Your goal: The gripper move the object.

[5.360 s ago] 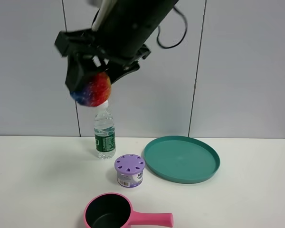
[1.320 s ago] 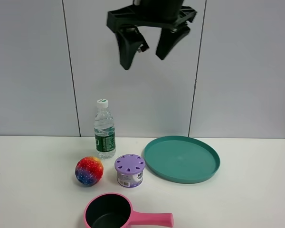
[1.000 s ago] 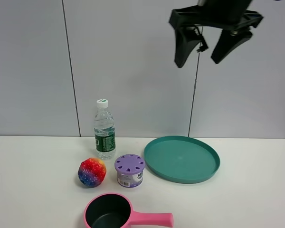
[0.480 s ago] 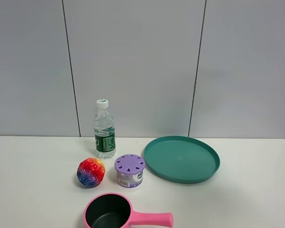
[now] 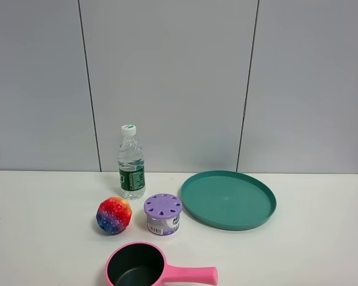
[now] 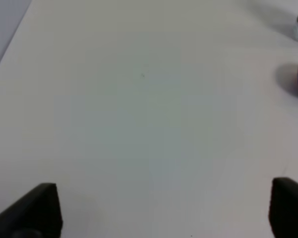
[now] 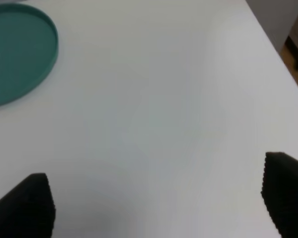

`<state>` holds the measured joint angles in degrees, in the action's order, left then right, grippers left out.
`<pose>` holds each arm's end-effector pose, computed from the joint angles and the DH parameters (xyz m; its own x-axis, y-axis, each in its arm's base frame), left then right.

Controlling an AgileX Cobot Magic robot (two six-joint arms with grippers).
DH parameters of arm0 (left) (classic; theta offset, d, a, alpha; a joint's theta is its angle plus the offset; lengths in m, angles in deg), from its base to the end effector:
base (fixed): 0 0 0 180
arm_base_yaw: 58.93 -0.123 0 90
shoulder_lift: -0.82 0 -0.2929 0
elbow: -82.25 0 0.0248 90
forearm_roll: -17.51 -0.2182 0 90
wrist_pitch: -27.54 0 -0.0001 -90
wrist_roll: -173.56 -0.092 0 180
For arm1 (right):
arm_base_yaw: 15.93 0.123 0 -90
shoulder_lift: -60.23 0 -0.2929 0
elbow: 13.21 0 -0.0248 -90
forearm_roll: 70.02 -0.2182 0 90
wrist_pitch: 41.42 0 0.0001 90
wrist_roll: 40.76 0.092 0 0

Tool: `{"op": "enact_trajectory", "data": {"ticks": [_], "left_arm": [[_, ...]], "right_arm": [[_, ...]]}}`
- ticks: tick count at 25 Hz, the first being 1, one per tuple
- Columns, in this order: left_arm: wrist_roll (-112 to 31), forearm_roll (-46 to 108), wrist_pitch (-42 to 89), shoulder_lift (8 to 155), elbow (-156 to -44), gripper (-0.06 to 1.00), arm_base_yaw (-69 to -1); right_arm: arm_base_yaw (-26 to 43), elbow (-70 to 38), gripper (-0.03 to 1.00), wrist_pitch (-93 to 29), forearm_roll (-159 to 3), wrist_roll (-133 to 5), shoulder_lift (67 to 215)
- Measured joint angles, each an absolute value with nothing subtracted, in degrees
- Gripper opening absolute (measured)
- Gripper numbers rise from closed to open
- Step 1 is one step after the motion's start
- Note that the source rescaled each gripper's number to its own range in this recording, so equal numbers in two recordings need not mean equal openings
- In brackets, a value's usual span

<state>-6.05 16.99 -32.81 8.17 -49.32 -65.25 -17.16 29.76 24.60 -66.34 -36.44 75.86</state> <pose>-0.0413 -0.0038 0.2631 -0.4374 -0.0508 -0.8978 -0.1181 0.9930 0.0014 -0.0333 -0.0047 0.2846 -0.5632 0.0613 -0.8240 0.0976 0.9952 0.0073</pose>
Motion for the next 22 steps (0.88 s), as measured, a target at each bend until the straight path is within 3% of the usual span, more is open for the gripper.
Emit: {"op": "enact_trajectory", "data": {"ticks": [5,22], "left_arm": [[-6.1,17.0,-32.8,8.2,-49.3,1.0,-65.3],[-6.1,17.0,-32.8,8.2,-49.3,1.0,-65.3]], "right_arm": [[-17.2,35.3,0.93,20.5,-70.0,-39.9,67.9],[-17.2,36.2,0.93,19.3,-70.0,-39.3,67.7]]}}
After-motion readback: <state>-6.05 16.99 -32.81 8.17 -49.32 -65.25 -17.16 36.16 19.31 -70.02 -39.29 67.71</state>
